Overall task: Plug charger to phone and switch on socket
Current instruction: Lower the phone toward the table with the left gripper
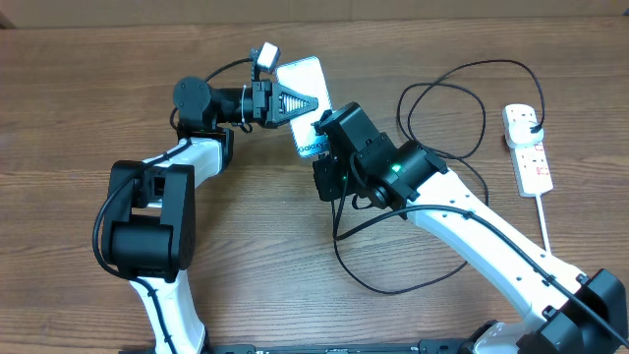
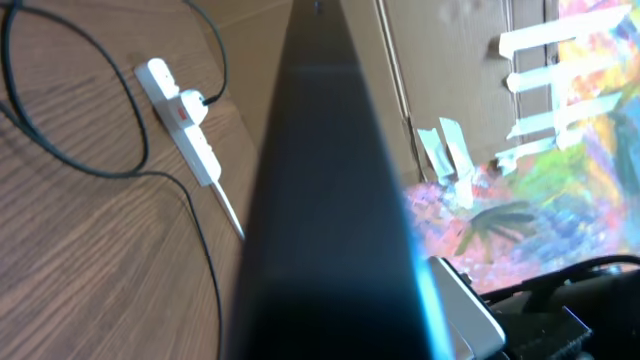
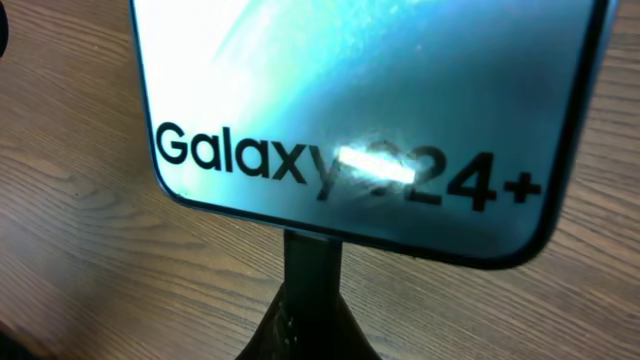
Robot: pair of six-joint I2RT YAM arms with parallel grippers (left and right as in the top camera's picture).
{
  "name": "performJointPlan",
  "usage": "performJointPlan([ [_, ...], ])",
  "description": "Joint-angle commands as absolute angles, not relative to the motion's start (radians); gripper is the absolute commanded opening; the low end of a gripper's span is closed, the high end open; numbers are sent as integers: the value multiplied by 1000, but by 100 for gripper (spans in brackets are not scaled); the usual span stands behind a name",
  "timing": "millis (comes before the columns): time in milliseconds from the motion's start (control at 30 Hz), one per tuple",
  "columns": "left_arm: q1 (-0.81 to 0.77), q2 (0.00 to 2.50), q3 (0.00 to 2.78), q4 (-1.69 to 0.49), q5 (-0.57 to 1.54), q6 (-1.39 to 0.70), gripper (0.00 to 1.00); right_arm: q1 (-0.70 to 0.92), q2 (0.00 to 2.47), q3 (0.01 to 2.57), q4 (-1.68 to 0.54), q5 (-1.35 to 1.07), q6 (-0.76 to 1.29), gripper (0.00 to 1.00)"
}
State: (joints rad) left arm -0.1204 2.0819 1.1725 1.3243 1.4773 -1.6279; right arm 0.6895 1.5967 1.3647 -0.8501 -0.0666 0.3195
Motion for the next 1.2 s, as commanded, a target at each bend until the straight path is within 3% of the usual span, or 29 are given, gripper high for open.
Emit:
performJointPlan([
  [0,-167,2068,1180,1343,1580,-1691,4,687,1579,1401,-794,-35,302,4],
  [67,-166,2068,1180,1343,1580,-1691,4,687,1578,1404,-794,-35,302,5],
  [400,-167,2068,1181,1343,1536,-1696,4,687,1542,1466,-884,-34,302,46],
  [600,-182,2067,1181,1343,1364,-1762,4,685,1466,1559,-1043,-18,302,52],
  [800,-271,2066,1242,1270,1219,-1733,4,685,1301,1643,-1197,181,302,59],
  [833,-290,2066,1268,1219,1208,-1694,4,685,1267,1648,-1213,214,303,62],
  [900,-329,2066,1333,1042,1180,-1574,4,685,1185,1651,-1237,286,302,88],
  [967,-365,2066,1406,803,1142,-1423,4,685,1106,1651,-1253,353,303,93],
  [1167,-454,2067,1654,-108,935,-820,5,685,929,1650,-1262,461,307,96],
])
